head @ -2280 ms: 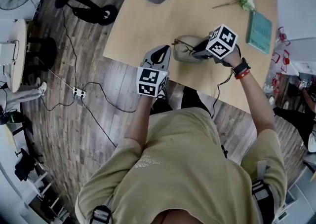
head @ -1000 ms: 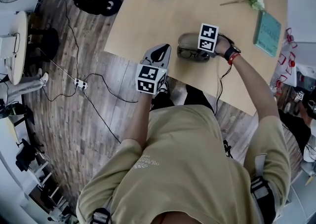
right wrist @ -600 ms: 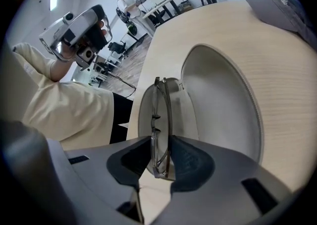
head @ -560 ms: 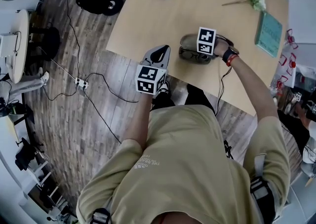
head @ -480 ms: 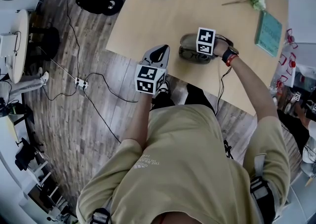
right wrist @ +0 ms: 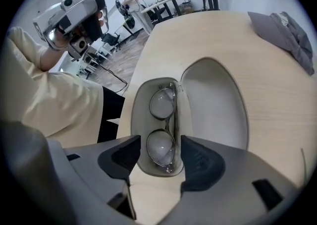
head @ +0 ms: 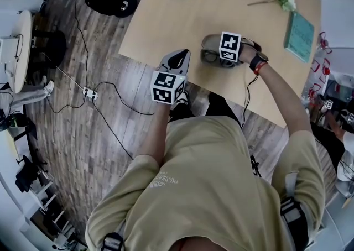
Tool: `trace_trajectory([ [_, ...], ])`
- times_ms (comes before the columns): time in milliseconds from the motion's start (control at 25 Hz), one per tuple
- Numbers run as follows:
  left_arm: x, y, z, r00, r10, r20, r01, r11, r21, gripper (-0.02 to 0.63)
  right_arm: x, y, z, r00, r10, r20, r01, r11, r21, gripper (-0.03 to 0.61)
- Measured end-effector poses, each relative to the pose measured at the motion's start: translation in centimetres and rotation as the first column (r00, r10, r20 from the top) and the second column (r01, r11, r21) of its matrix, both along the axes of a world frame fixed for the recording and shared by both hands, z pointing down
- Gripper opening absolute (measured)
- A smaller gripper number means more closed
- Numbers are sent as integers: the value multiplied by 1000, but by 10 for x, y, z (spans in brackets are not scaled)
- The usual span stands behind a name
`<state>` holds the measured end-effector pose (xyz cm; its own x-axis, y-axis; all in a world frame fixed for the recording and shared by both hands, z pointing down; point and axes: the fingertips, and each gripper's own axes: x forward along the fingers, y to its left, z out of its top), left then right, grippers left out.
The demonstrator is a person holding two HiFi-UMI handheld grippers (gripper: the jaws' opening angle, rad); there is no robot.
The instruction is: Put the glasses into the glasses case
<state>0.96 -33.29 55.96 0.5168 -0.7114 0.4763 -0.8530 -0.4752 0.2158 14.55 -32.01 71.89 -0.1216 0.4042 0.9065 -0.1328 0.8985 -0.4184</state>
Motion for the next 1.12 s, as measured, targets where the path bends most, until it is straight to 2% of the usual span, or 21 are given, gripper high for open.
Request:
trace_trajectory([
  [160,0,2,-4,1000,4,-6,-3,1000,12,23,1,-2,-11,999,45,17,-45,999,29,292],
  [360,-1,1,-13,1000,3,-18,-2,1000,29,23,-4,1,-40,982,152,113,-158,986,46,295],
  [480,0,-4,-23,1000,6,-23,-5,999,51,23,-5,1,-64,955,229,189,-243,969,53,295],
  [600,5,-11,-37,999,17,-30,-14,996,83,23,-2,1,-86,913,310,266,-336,940,56,295],
  [720,10,-17,-50,999,32,-28,-29,993,115,23,5,-3,-109,859,382,342,-428,901,69,293],
  [840,13,-24,-65,999,46,-28,-41,989,143,23,9,-13,-138,787,428,444,-515,852,93,294],
  [960,18,-30,-76,998,62,-28,-57,985,165,23,13,-26,-166,697,465,545,-612,783,115,288],
  [1040,24,-34,-83,997,75,-27,-69,982,177,23,18,-32,-183,636,476,608,-668,734,124,262],
  [1120,31,-39,-90,995,91,-28,-84,977,194,23,24,-40,-195,608,464,645,-703,691,165,258],
])
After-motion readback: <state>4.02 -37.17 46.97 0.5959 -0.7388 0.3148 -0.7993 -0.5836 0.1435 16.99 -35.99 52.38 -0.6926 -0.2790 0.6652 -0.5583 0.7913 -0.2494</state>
